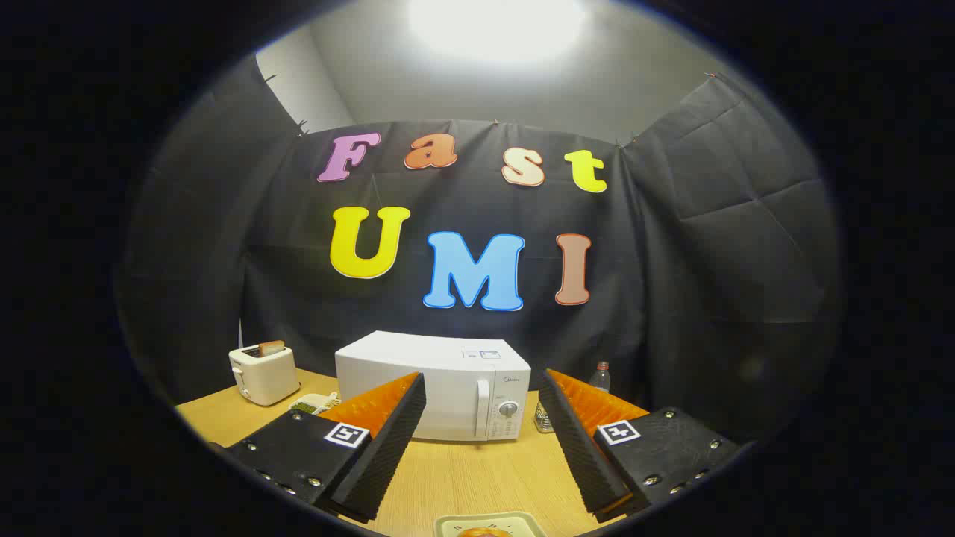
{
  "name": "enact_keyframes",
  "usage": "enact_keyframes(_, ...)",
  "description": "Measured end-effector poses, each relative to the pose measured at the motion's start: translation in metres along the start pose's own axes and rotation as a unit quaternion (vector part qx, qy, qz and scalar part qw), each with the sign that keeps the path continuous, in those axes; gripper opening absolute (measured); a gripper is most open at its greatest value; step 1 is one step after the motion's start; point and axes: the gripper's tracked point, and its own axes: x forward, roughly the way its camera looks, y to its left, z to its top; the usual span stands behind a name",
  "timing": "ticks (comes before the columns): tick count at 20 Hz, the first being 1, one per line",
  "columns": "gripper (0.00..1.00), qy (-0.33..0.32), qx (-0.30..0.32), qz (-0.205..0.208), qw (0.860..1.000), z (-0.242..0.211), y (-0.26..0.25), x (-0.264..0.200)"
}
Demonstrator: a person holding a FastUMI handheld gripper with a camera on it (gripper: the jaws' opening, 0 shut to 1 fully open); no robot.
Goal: Open the microwave, put the food inside, and close the microwave door.
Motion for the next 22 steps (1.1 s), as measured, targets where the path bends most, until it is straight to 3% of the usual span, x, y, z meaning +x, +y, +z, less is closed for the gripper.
enact_keyframes(22,0.96,0.002,0.009,-0.012,1.000,-0.005,-0.018,0.013)
